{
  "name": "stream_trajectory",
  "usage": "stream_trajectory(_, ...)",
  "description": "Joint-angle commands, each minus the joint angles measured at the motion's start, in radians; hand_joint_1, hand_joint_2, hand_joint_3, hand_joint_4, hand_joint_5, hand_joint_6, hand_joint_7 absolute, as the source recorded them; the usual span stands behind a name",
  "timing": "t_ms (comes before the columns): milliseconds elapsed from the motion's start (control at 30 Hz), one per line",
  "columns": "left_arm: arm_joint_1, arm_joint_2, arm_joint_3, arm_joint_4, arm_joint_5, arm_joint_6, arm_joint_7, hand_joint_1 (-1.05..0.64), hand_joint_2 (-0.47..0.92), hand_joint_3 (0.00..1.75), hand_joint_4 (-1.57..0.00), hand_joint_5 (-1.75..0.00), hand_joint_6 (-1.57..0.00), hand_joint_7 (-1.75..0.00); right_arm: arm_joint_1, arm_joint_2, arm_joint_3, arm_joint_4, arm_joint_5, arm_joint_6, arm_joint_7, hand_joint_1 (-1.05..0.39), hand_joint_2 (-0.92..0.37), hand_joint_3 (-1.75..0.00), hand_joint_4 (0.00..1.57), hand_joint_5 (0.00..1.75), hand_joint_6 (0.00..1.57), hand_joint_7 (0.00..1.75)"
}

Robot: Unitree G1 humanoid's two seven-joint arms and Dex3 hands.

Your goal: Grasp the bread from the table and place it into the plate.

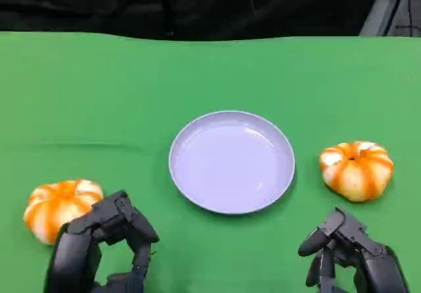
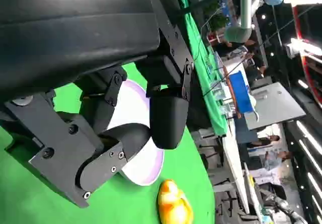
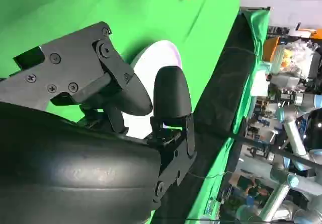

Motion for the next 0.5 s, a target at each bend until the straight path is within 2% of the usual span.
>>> stream_trajectory(33, 0.0, 0.008, 0.008, -0.018, -0.022, 0.016, -0.008, -0.18, 0.31, 1.41, -0.8, -1.67, -0.78, -1.47, 0.006, -0.006, -0.001, -0.018, 0.002, 0.005, -0.001, -0.24, -0.68, -1.43, 0.75, 1.75, 0.46, 1.75)
stream_trajectory(233, 0.002, 0.009, 0.012, -0.031, -0.018, 0.036, -0.002, -0.18, 0.34, 1.37, -0.81, -1.64, -0.8, -1.44, 0.004, -0.006, 0.0, -0.017, 0.001, 0.004, -0.001, -0.24, -0.68, -1.43, 0.76, 1.75, 0.47, 1.75)
stream_trajectory(267, -0.005, 0.031, 0.016, -0.037, -0.009, 0.063, -0.014, -0.18, 0.34, 1.37, -0.81, -1.64, -0.8, -1.44, 0.004, -0.007, 0.0, -0.015, 0.002, 0.002, -0.001, -0.24, -0.68, -1.43, 0.76, 1.75, 0.47, 1.75)
stream_trajectory(300, -0.013, 0.061, 0.023, -0.057, 0.035, 0.123, -0.013, -0.16, 0.43, 1.19, -0.69, -1.34, -0.7, -1.1, 0.003, -0.006, 0.0, -0.012, 0.003, 0.0, -0.001, -0.23, -0.68, -1.43, 0.75, 1.75, 0.47, 1.75)
stream_trajectory(333, -0.019, 0.084, 0.028, -0.074, 0.077, 0.176, -0.009, -0.23, 0.6, 0.84, -0.59, -0.99, -0.67, -0.65, 0.003, -0.006, 0.0, -0.008, 0.005, -0.002, -0.001, -0.23, -0.68, -1.43, 0.75, 1.75, 0.47, 1.75)
stream_trajectory(367, -0.029, 0.113, 0.035, -0.104, 0.154, 0.241, 0.006, -0.26, 0.69, 0.65, -0.57, -0.85, -0.68, -0.42, 0.002, -0.006, 0.0, -0.005, 0.007, -0.004, -0.001, -0.22, -0.68, -1.43, 0.75, 1.75, 0.47, 1.75)
stream_trajectory(400, -0.034, 0.129, 0.038, -0.128, 0.207, 0.286, 0.019, -0.32, 0.8, 0.38, -0.48, -0.78, -0.61, -0.21, 0.001, -0.005, 0.0, -0.003, 0.009, -0.005, 0.0, -0.22, -0.68, -1.43, 0.75, 1.75, 0.47, 1.75)
stream_trajectory(433, -0.042, 0.147, 0.041, -0.145, 0.285, 0.317, 0.046, -0.33, 0.86, 0.25, -0.45, -0.76, -0.59, -0.13, 0.001, -0.004, 0.0, 0.0, 0.01, -0.006, -0.001, -0.23, -0.68, -1.43, 0.74, 1.75, 0.47, 1.75)
stream_trajectory(500, -0.052, 0.185, 0.041, -0.186, 0.434, 0.387, 0.083, -0.42, 0.9, 0.13, -0.39, -0.76, -0.56, -0.06, 0.004, -0.002, 0.0, 0.0, 0.008, -0.005, -0.005, -0.23, -0.68, -1.42, 0.74, 1.75, 0.47, 1.75)
